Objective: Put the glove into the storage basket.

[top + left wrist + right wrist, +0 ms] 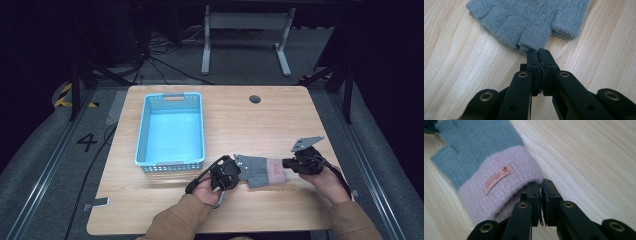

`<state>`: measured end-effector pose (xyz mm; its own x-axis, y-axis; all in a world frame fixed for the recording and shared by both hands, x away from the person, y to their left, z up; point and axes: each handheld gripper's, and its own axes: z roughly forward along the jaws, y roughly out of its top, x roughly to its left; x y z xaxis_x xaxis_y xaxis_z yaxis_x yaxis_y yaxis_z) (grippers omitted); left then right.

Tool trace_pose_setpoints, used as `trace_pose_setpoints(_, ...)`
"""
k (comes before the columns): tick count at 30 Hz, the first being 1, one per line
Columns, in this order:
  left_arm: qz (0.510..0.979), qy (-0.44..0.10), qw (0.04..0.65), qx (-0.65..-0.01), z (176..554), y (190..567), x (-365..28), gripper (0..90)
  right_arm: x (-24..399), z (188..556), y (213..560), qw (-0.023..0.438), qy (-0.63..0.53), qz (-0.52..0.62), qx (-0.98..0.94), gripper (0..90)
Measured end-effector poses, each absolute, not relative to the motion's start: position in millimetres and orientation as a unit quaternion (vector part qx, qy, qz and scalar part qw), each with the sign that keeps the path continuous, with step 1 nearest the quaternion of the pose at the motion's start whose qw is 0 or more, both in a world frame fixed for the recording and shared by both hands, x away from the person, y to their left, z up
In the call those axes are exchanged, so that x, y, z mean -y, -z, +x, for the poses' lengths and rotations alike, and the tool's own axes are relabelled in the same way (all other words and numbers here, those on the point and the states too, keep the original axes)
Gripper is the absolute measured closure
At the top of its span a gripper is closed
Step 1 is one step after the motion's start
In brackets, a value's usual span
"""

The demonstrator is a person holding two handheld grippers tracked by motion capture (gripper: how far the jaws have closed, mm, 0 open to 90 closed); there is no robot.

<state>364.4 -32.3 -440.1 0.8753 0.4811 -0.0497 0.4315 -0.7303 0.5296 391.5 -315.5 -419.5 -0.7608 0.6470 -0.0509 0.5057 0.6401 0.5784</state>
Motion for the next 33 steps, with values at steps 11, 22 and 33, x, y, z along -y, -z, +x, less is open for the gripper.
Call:
trace_pose_setpoints(11,0.92,-0.032,0.298,-0.252,366,435,24,67.2,330,388,411,0.131,-0.289,0.355,-0.879,72.7)
trace_pose_setpoints(22,0.908,-0.031,0.329,-0.256,365,419,19,60.4,339,382,394,0.14,-0.319,0.369,-0.862,67.4)
trace_pose_setpoints(33,0.897,-0.021,0.356,-0.259,371,401,23,52.8,351,377,385,0.14,-0.335,0.392,-0.846,61.0)
